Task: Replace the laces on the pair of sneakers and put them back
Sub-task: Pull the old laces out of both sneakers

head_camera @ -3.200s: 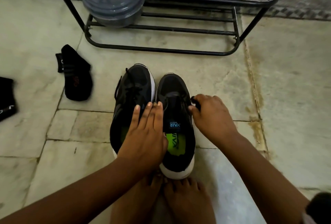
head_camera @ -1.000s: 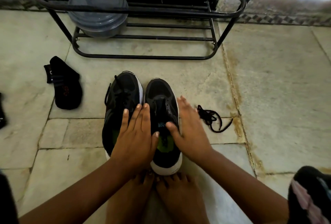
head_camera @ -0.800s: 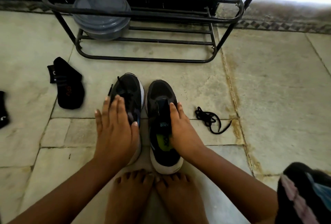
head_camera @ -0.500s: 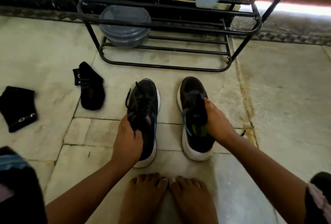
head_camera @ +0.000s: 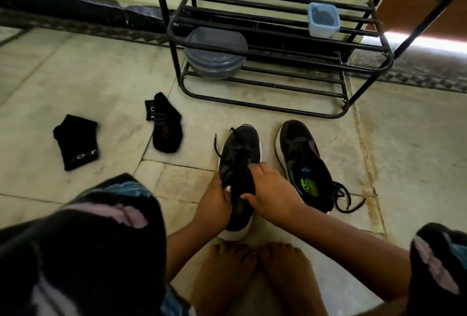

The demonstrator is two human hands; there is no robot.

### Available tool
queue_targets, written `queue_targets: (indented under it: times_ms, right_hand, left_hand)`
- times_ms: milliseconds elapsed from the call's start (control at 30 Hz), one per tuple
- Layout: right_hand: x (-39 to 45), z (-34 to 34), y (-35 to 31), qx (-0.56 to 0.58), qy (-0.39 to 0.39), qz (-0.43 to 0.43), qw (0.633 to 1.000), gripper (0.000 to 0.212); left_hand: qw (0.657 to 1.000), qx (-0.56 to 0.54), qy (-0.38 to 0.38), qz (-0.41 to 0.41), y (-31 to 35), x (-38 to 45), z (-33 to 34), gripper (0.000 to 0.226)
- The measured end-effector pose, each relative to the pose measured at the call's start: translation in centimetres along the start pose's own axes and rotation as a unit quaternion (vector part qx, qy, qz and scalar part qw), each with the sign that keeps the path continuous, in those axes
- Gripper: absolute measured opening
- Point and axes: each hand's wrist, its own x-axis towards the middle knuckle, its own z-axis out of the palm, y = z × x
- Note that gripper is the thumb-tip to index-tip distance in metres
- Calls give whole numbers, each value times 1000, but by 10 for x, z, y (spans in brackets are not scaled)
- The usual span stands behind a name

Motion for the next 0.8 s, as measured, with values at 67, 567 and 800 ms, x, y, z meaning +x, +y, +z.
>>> queue_targets:
  times_ms: [67,567,800]
  right_hand:
    - [1,4,7,40,2,18,999,59]
    - [1,27,20,156,74,8,985,51]
    - [0,26,14,93,74,-31,992,56]
  left_hand:
    - [1000,-3,2,2,-2,-1,0,39]
    - [998,-10,53,33,-8,9,-7,45]
    - [997,16,52,49,-11,8,-6,46]
